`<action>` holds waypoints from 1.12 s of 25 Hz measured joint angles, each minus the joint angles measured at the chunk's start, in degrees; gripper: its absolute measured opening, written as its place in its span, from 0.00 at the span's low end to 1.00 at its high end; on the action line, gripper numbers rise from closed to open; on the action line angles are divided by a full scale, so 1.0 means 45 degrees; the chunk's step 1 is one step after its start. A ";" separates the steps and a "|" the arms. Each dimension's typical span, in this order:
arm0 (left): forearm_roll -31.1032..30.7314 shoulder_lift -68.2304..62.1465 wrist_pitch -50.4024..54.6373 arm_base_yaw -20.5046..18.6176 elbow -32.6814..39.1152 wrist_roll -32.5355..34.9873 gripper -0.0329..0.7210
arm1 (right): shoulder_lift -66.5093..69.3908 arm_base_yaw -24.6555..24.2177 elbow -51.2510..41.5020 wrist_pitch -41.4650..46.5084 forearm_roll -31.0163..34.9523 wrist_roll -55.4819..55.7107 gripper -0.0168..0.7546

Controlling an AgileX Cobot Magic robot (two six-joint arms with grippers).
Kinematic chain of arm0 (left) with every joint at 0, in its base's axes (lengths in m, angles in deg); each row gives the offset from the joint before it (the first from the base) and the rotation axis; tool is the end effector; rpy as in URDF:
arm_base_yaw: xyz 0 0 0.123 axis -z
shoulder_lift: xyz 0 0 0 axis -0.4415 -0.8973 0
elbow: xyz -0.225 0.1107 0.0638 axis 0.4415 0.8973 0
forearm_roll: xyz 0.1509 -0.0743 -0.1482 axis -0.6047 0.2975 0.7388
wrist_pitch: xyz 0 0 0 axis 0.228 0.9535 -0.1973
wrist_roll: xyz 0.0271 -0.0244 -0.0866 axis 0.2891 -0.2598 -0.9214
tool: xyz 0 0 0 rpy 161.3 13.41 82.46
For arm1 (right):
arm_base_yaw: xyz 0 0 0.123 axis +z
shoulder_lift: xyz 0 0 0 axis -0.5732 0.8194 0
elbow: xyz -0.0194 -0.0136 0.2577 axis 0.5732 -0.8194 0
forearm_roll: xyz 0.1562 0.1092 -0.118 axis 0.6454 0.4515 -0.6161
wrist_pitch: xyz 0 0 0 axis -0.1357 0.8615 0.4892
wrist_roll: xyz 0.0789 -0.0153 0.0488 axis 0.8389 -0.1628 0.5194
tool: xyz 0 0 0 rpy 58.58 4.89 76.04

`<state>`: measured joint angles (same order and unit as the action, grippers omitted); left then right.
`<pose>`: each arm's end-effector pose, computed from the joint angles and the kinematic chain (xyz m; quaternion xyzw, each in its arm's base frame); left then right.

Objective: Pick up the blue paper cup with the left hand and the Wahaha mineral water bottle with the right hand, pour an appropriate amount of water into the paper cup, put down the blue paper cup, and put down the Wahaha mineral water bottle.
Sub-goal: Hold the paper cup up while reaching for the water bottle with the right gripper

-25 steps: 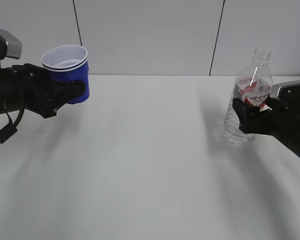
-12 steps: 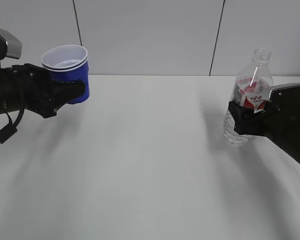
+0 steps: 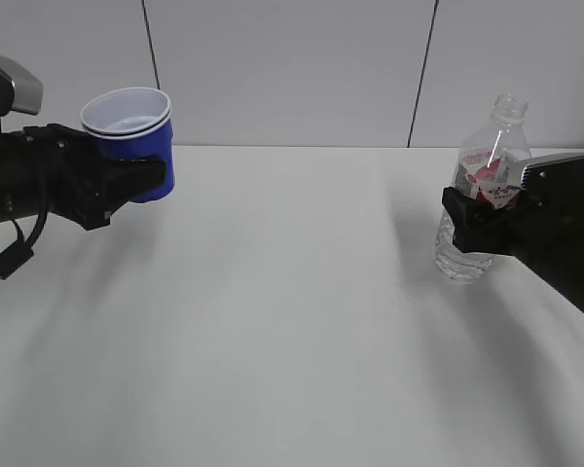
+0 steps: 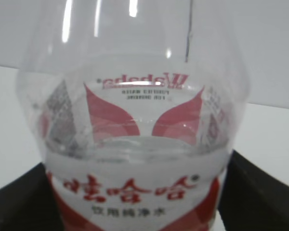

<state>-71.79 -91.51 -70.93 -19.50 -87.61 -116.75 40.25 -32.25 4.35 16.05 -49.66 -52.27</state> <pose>0.2894 -0.0930 0.1909 0.3015 0.7243 -0.2521 0.5665 0.3239 0.0320 0.1133 -0.1262 0.7486 0.0399 0.6497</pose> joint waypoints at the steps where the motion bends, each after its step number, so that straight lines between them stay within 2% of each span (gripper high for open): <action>1: 0.0000 0.0000 0.0000 0.0000 0.0000 0.0000 0.61 | 0.0000 0.0000 0.0000 0.0000 -0.0008 0.0000 0.83; 28: 0.0000 0.0000 0.0000 0.0000 0.0000 -0.0020 0.61 | 0.0528 0.0000 0.0304 -0.0003 -0.0307 0.0158 0.79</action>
<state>-71.79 -91.51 -70.93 -19.50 -87.61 -116.84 42.62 -32.25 5.72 16.04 -51.04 -51.56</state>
